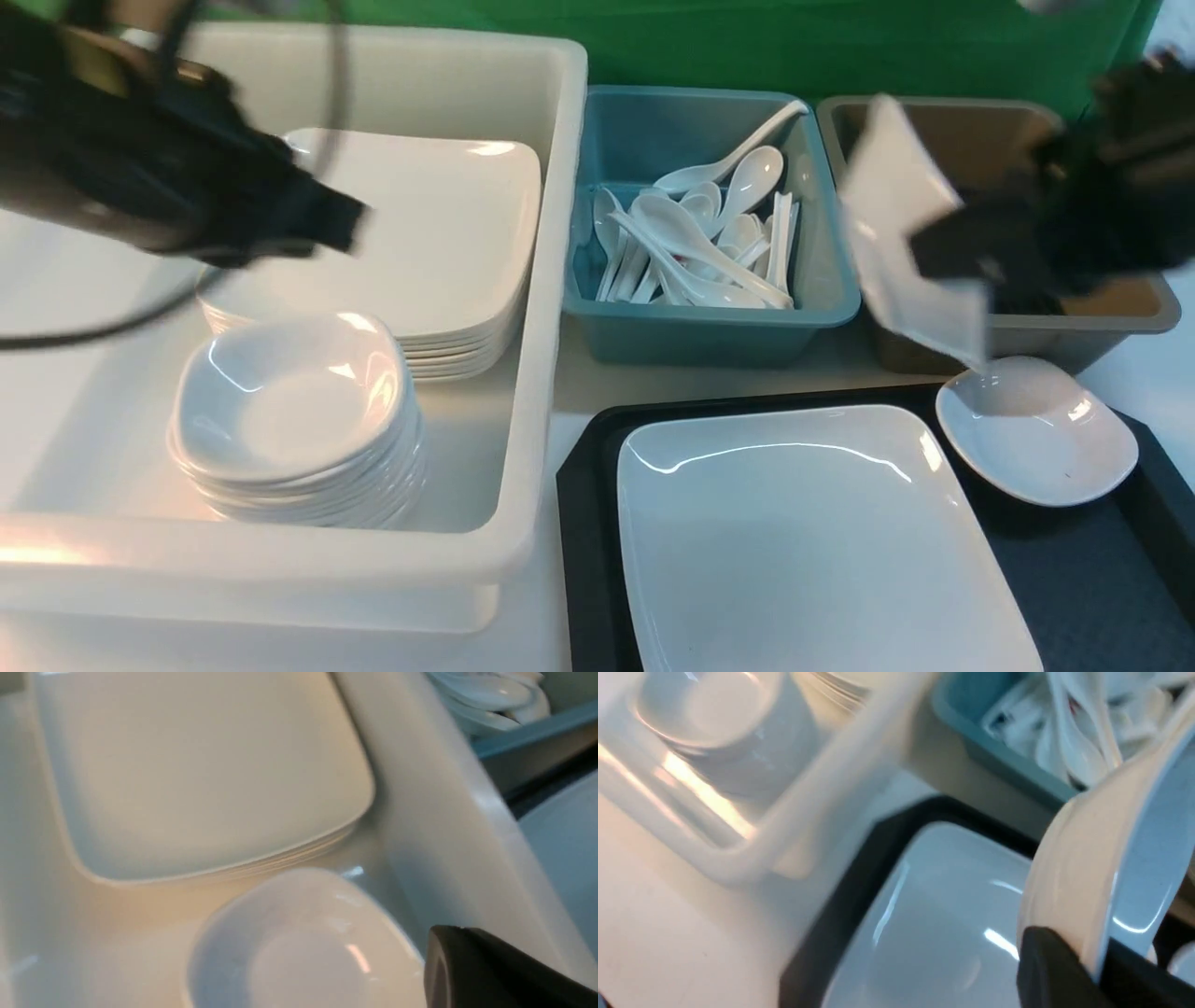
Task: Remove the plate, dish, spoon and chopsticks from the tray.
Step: Use the right arm to put the small plate into the large storage box on the left
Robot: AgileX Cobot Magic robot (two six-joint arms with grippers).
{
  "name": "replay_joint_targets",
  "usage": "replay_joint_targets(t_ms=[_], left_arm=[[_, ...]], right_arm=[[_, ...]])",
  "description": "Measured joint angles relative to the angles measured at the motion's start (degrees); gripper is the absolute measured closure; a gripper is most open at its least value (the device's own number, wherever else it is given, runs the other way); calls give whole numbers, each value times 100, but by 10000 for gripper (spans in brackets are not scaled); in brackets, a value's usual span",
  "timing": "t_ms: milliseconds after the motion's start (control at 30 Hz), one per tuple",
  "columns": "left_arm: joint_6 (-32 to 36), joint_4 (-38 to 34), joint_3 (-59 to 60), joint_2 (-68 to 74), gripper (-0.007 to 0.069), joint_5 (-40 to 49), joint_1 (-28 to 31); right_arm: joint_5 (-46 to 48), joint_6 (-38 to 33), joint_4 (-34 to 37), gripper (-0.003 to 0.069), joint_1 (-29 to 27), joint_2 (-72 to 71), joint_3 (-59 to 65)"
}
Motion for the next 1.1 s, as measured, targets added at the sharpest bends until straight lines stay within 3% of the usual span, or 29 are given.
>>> replay_joint_targets(t_ms=[167, 267, 500, 733, 800, 967, 1100], left_arm=[[410, -916, 0, -692, 622, 173, 1459], [527, -1120, 0, -1082, 622, 229, 1889], [557, -1170, 0, -1683, 621, 401, 2132], [637, -1188, 0, -1748, 621, 670, 2132], [661, -1188, 0, -1741, 621, 691, 2132], [678, -1210, 0, -1741, 621, 696, 2132], [707, -1210, 0, -1741, 621, 696, 2132]], right_arm=[[-331, -195, 42, 592, 1127, 1321, -1354], [-376, -321, 71, 592, 1597, 2068, -2045], [-371, -580, 6, 592, 2267, 3735, -3463], [-363, -690, -550, 586, 2526, 4454, -3852], [-363, -729, -614, 559, 2568, 4524, -3852], [-366, -735, -628, 305, 2687, 4613, -3859], [-211, -488, -633, 171, 2708, 4560, -3859]])
